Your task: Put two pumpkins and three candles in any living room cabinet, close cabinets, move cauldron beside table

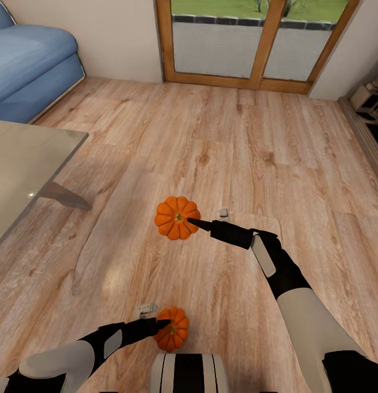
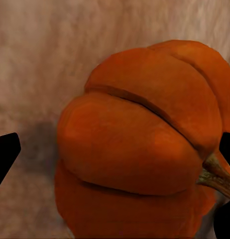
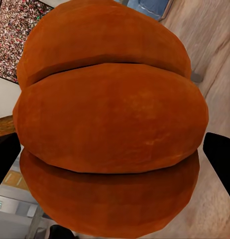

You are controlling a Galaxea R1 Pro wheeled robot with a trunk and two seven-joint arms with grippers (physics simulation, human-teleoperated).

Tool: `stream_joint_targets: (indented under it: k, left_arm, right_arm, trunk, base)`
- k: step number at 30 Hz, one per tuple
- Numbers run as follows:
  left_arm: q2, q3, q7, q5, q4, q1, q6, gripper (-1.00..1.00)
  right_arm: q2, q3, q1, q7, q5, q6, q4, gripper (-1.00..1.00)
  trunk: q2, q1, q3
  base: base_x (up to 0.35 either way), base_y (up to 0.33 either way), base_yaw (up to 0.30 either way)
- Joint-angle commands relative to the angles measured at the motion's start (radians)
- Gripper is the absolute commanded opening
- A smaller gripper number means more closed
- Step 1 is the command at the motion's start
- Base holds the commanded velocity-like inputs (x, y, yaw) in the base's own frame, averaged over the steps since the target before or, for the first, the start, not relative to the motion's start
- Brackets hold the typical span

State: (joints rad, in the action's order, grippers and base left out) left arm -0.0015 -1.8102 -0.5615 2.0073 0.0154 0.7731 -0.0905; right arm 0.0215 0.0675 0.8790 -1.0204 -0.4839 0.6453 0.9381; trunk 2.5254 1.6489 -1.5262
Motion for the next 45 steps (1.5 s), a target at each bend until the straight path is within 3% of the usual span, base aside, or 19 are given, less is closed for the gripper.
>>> stream_joint_targets:
  k: [1,45]
  left_arm:
    - [0.000,0.000,0.000,0.000,0.000,0.000,0.000,1.00]
    - [0.005,0.000,0.000,0.001,-0.003,0.000,-0.005,1.00]
  right_arm:
    - [0.000,0.000,0.000,0.000,-0.001,0.001,0.000,-1.00]
    - [0.001,0.000,0.000,0.000,0.001,0.002,0.002,-1.00]
  trunk:
    - [0.000,0.000,0.000]
    - [0.000,0.000,0.001]
  base:
    - [0.000,-0.003,0.000]
    - [0.000,0.000,-0.002]
